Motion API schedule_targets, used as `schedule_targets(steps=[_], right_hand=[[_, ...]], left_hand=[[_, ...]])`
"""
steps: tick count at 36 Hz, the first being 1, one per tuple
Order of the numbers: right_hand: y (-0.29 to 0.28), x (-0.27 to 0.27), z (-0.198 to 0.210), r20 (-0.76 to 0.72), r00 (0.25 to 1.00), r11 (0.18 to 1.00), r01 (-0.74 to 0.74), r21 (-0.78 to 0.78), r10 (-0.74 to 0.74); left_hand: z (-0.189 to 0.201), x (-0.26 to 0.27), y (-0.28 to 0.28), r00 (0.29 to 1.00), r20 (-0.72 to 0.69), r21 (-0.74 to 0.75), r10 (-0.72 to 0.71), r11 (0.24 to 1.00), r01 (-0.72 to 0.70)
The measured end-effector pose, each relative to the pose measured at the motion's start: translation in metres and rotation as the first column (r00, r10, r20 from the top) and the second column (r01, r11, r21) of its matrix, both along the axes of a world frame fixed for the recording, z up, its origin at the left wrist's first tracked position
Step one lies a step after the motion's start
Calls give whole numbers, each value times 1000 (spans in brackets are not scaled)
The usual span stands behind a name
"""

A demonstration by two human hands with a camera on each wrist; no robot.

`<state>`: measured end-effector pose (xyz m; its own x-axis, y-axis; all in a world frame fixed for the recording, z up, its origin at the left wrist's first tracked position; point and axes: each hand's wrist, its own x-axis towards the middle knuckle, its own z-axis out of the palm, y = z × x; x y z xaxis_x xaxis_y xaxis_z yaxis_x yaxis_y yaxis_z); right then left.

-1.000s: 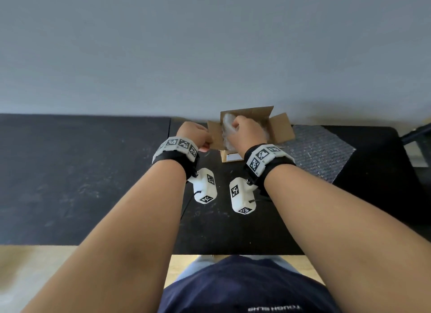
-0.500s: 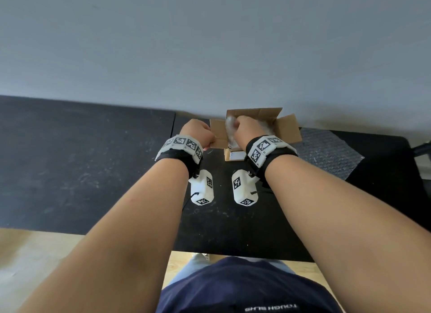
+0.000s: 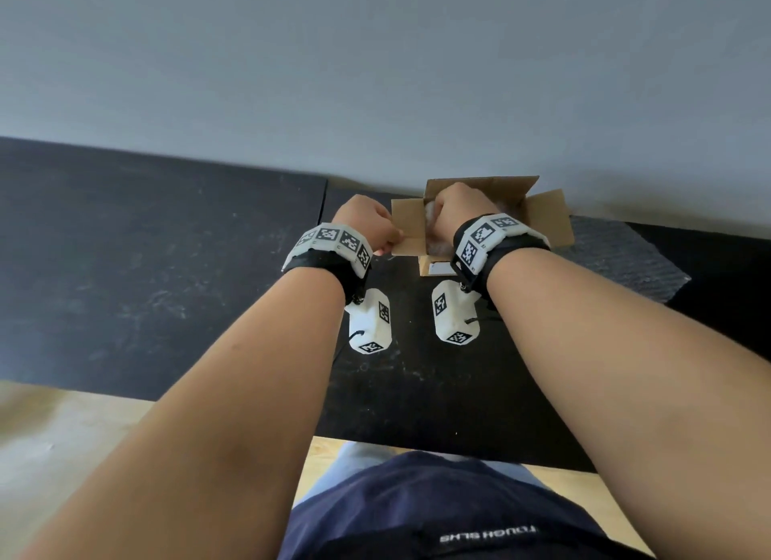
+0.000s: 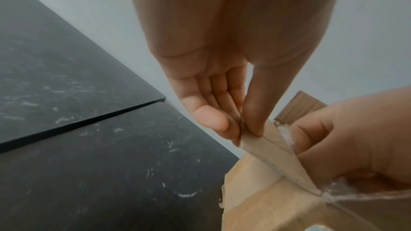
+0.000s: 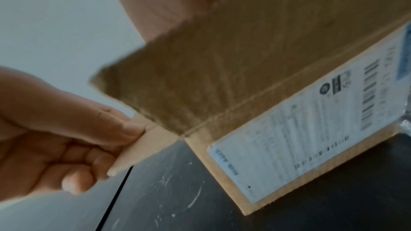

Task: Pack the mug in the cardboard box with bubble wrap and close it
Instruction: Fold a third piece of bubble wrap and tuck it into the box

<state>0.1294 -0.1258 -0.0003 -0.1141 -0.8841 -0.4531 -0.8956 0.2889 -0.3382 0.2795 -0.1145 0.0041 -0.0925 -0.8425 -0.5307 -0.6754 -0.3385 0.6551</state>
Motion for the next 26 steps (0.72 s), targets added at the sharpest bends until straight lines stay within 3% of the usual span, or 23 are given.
schedule_targets(steps=[10,21,26], right_hand=[[13,7,-14,-124,989,994,-89,-63,81],[27,-2,5,-47,998,999,-45,-12,45],[41,-13,13,-67,998,968,-6,-251,-11]], left_hand=[[5,4,-1,999,-1,-24,-37,999,37],[7,-3,7,998,49,-83,-49,995,53],[8,-4,8,996,69,-86,-56,994,61]])
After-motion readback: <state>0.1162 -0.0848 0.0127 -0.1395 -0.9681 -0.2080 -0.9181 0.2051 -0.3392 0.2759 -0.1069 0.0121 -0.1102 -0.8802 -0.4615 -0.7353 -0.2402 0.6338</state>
